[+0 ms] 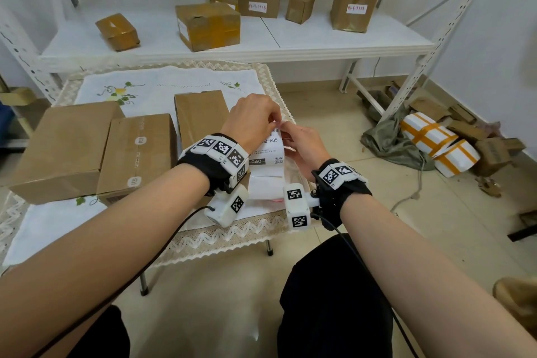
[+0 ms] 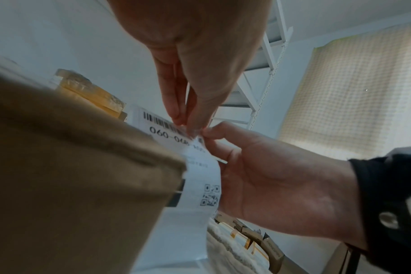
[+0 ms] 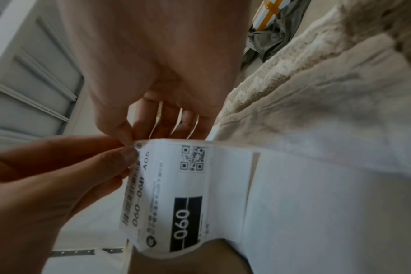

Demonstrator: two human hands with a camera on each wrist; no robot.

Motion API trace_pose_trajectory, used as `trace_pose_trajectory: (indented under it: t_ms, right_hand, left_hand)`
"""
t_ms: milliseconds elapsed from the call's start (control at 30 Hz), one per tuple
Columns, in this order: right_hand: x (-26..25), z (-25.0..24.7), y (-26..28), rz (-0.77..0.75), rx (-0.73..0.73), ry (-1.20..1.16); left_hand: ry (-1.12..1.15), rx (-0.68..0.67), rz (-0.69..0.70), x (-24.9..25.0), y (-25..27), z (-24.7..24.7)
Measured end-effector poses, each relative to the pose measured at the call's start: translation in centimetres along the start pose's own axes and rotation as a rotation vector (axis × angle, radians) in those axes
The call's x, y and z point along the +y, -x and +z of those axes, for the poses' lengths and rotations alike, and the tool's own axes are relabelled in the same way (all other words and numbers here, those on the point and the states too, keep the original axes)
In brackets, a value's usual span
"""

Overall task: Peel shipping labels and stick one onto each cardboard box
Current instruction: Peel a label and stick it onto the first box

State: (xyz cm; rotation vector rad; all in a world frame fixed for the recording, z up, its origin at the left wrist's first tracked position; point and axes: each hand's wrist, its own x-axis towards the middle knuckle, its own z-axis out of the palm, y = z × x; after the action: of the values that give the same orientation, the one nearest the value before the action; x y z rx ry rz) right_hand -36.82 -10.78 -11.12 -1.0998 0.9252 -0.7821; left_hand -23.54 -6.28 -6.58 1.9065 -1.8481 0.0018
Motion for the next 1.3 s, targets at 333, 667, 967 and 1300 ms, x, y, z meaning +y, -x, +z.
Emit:
trace_pose_trajectory:
  t_ms: [333, 667, 967, 1300]
  right_hand:
    - [-0.2, 0.1, 0.6, 0.007, -0.025, -0.021]
    - [-0.3, 0.0, 0.9, -0.015, -0.035, 0.013]
    - [0.1, -0.2, 0.3, -0.037, 0.003, 0.108]
    - [-0.4, -1.3, -0.5, -0.015, -0.093, 0.113]
  left_hand:
    - [-0.007, -0.004, 0.011, -0.2, 0.5, -0.1]
    - [-0.040, -0.041, 0.054, 0.0, 0.2, -0.4]
    - [-0.123, -0.006, 0.156, 0.2, 0.7, -0.6]
    - [-0.354, 0.057, 0.470, 0.8, 1.4, -1.4]
